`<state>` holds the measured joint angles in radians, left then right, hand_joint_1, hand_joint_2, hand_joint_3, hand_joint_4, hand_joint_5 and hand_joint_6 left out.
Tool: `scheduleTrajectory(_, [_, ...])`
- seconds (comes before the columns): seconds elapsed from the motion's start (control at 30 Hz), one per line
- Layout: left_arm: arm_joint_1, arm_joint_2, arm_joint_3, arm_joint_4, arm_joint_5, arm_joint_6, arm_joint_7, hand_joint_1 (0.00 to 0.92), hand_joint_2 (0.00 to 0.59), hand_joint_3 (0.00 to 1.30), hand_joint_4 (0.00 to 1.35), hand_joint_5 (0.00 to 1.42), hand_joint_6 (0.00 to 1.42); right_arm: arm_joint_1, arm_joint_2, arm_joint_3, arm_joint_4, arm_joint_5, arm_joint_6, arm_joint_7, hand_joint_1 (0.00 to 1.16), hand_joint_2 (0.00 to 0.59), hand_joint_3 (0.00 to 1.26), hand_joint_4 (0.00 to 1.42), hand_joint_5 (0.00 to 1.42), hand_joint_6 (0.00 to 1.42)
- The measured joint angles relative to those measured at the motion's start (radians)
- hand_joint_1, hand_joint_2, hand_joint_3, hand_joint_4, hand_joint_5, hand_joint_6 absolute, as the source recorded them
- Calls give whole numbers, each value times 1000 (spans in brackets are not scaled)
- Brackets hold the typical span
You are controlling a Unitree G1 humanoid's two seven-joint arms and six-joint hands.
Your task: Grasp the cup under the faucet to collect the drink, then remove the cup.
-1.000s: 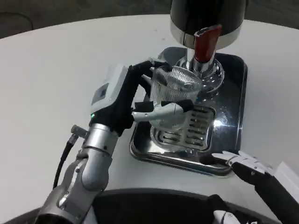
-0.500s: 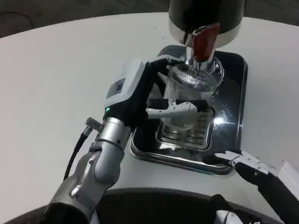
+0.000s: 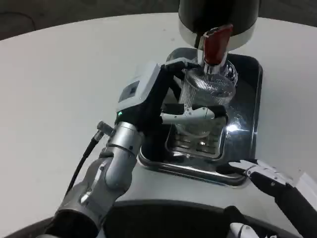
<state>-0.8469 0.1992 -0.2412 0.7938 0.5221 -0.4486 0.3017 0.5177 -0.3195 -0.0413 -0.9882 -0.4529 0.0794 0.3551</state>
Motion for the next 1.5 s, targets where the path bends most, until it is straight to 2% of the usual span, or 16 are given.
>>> scheduleTrajectory(0.2, [-11,-2,-10,7,1,0,10,562,154,786,881,917,479,2,0,-12,0,5,0,0,541,462,259,148,71,33])
scheduleTrajectory(0.57, [-10,-5,-29,9,3,-1,10,559,156,793,748,855,471,2,0,-14,1,7,-3,-4,540,462,259,160,82,32])
scheduleTrajectory(1.2, [-3,9,-32,9,2,-18,16,546,150,773,680,839,477,-2,1,-12,9,8,-5,-7,541,463,259,161,83,32])
scheduleTrajectory(1.37, [4,15,-29,9,1,-26,20,490,96,751,662,838,523,-5,2,-6,12,8,-5,-9,545,467,259,161,84,32])
scheduleTrajectory(1.5, [18,19,-21,9,-2,-39,24,469,79,743,645,848,531,-9,2,-6,12,8,-5,-12,547,468,259,161,85,32])
